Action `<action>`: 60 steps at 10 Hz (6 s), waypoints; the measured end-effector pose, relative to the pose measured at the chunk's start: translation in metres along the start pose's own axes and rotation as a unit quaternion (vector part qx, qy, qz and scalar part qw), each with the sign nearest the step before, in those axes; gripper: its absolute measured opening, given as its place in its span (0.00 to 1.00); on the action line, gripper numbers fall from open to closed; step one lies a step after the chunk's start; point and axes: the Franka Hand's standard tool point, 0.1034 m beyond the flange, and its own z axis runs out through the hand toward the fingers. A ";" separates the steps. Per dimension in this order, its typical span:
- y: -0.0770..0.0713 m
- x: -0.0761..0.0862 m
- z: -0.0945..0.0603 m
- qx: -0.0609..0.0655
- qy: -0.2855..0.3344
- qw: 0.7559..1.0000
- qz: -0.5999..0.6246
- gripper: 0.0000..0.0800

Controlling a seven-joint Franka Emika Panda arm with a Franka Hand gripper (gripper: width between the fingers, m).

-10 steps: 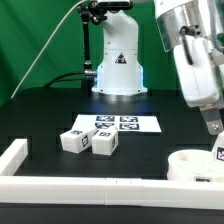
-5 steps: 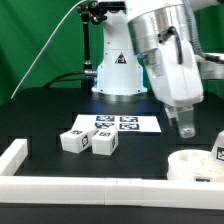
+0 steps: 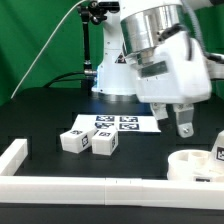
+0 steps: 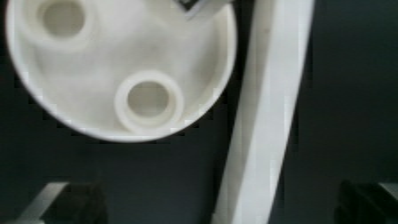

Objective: Assemble stool

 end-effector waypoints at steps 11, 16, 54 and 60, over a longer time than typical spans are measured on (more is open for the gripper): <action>0.039 0.053 -0.002 -0.042 0.027 0.910 -0.411 0.81; 0.070 0.089 -0.003 -0.053 0.029 0.911 -0.407 0.81; 0.167 0.057 0.035 -0.234 -0.404 0.843 -0.268 0.81; 0.170 0.058 0.037 -0.233 -0.400 0.846 -0.266 0.42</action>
Offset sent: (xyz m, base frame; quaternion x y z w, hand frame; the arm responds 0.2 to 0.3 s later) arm 0.0076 -0.0182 0.0030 -0.0007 -0.0089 -0.2803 0.9599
